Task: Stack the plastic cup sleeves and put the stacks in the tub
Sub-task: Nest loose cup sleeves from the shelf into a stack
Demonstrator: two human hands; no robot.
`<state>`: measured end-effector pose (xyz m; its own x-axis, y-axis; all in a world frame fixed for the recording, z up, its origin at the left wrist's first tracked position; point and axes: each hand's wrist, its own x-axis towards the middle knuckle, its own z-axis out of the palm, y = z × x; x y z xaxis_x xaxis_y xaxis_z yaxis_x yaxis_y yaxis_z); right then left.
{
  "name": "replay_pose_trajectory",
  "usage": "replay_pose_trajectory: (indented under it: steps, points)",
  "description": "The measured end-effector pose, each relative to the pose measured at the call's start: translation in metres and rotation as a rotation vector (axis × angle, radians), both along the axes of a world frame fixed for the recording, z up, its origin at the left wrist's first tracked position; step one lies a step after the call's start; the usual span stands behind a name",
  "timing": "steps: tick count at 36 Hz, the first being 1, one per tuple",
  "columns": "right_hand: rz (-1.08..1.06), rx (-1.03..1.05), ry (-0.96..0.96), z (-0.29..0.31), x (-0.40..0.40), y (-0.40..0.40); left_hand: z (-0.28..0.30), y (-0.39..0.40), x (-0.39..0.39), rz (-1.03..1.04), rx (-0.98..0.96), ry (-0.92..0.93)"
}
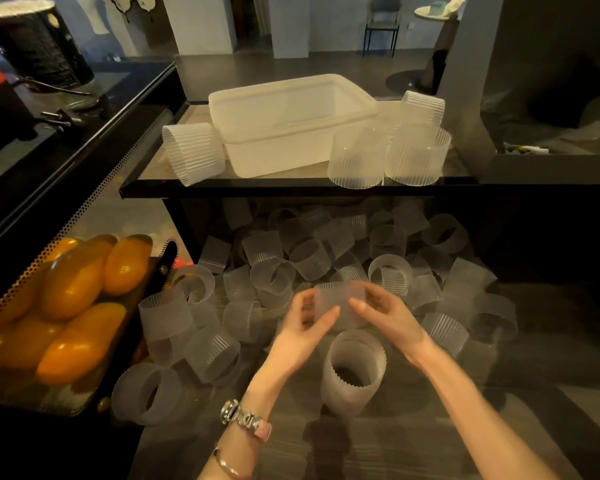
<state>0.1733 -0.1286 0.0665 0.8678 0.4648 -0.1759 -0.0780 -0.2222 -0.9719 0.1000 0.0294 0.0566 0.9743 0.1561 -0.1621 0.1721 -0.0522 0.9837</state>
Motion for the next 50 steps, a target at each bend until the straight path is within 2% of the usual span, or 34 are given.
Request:
replay_pose_trajectory:
  steps: [4,8,14,21,33,40,46,50]
  points:
    - [0.018,0.162,0.008,0.025,-0.018,-0.009,0.021,-0.009,-0.024,-0.024,-0.015,-0.062]
    - [0.084,0.199,-0.020,0.026,-0.035,-0.025,0.020,-0.018,-0.046,-0.063,0.013,-0.102]
    - [0.128,0.144,-0.082,0.004,-0.053,-0.044,0.001,-0.023,-0.063,-0.071,0.095,-0.119]
    - [0.115,0.085,-0.052,-0.020,-0.058,-0.047,-0.017,-0.026,-0.061,-0.079,0.143,-0.117]
    - [0.105,0.078,-0.022,-0.023,-0.057,-0.049,-0.032,-0.023,-0.059,-0.082,0.162,-0.121]
    - [0.142,-0.020,-0.025,-0.044,-0.061,-0.049,-0.062,-0.029,-0.065,-0.077,0.074,-0.017]
    - [0.042,-0.059,0.050,-0.072,-0.068,-0.043,-0.092,-0.030,-0.069,-0.061,0.036,0.091]
    - [0.031,-0.064,0.019,-0.063,-0.067,-0.043,-0.098,-0.026,-0.067,-0.080,0.043,0.120]
